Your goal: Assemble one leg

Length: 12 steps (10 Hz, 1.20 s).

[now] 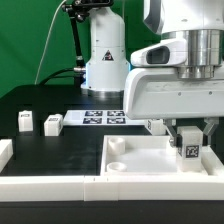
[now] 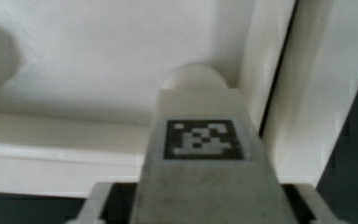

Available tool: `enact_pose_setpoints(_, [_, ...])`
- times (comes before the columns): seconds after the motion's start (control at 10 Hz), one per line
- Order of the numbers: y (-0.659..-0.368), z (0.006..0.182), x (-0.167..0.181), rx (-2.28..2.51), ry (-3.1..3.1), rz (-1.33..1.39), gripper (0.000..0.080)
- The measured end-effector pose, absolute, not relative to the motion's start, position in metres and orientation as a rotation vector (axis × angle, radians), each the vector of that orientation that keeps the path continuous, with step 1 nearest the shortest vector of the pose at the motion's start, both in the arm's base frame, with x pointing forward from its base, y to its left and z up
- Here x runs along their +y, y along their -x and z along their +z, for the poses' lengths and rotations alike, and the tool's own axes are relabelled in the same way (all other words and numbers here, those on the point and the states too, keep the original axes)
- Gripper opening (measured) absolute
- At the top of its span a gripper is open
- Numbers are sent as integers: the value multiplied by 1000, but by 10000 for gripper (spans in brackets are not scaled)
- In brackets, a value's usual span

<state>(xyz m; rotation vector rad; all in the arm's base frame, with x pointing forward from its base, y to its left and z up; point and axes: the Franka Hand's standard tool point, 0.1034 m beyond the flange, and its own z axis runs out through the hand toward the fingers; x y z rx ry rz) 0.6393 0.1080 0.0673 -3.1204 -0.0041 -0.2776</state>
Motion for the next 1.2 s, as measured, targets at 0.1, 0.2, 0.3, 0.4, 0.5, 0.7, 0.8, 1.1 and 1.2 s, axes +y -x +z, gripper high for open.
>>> enact_pose_setpoints(0.1, [-639, 67, 109, 222, 3098, -278, 291])
enact_pose_setpoints(0.2, [-638, 67, 111, 408, 3068, -275, 291])
enact_pose_setpoints(0.3, [-637, 67, 111, 602, 3029, -265, 291])
enact_pose_setpoints(0.4, [-636, 66, 106, 761, 2999, -255, 293])
enact_pose_setpoints(0.5, [-635, 66, 101, 843, 2985, -249, 293])
enact_pose_setpoints(0.7, [-633, 66, 90, 1087, 2914, -234, 302])
enact_pose_setpoints(0.8, [-632, 66, 84, 1170, 2890, -232, 302])
enact_pose_setpoints(1.1, [-630, 66, 77, 1284, 2851, -234, 390])
enact_pose_setpoints(1.2, [-630, 65, 78, 1278, 2854, -234, 525])
